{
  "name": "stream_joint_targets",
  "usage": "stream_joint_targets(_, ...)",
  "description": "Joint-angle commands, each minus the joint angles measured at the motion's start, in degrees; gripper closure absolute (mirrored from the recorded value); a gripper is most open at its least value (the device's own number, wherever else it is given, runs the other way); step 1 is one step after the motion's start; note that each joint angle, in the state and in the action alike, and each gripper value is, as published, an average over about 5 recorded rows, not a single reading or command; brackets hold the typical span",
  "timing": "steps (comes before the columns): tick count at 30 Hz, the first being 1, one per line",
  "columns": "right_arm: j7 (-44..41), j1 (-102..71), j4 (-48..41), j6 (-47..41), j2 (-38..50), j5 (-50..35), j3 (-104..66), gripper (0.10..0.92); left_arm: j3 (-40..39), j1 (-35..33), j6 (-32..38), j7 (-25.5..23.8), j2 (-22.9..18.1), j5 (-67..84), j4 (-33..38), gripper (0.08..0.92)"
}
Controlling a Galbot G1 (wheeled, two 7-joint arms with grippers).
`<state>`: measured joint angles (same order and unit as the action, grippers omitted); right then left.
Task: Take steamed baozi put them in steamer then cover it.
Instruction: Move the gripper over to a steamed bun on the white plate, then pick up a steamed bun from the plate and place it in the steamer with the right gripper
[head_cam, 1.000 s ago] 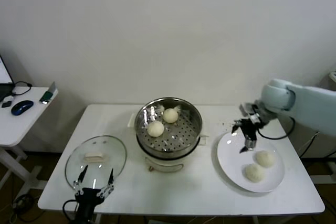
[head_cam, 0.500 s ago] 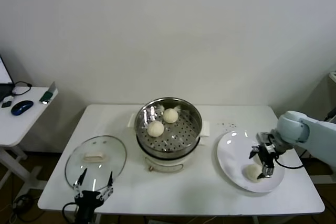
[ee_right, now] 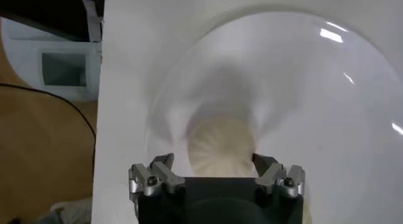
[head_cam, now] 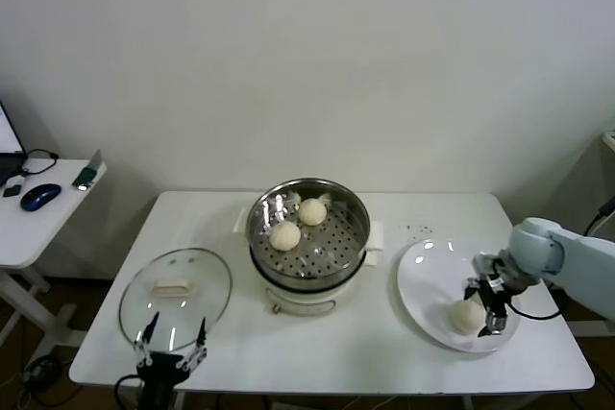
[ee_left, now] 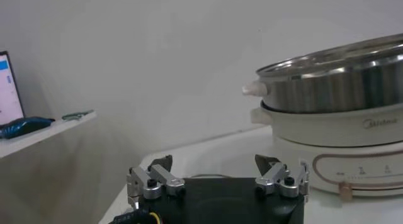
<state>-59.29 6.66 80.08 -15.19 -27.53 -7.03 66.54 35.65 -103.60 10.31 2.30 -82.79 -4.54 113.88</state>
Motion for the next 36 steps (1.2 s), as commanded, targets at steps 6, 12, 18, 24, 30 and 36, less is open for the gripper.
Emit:
stream_joint_targets(6, 0.0, -1.1, -2.6, 0.3, -2.6, 1.2, -0.9, 0.203, 0.0, 0.1, 0.3, 0.0, 0.0, 0.0, -0.4, 0.177)
stream_joint_targets(12, -0.7, -0.9, -2.5, 0.7, -2.6, 1.4, -0.4, 0.218, 0.0, 0.0, 0.4, 0.0, 0.0, 0.0, -0.6, 0.177)
stream_joint_targets(18, -0.9, -0.2, -2.5, 1.2, -2.5, 1.6, 0.3, 0.288, 0.0, 0.1, 0.4, 0.0, -0.1, 0.0, -0.7, 0.177)
stream_joint_targets(24, -1.1, 4.3, -2.7, 3.8, -3.4, 1.5, 2.7, 0.315, 0.0, -0.2, 0.5, 0.0, -0.1, 0.0, -0.6, 0.177)
stream_joint_targets(30, -3.0, 21.5, -2.6, 18.5, -7.2, 3.8, 13.9, 0.329, 0.1, -0.6, 0.5, 0.0, -0.1, -0.1, -0.3, 0.177)
stream_joint_targets(36, -4.9, 39.0, -1.3, 31.9, -15.7, 4.9, 22.4, 0.330, -0.3, -0.8, 0.5, 0.0, -0.5, -0.4, -0.3, 0.177)
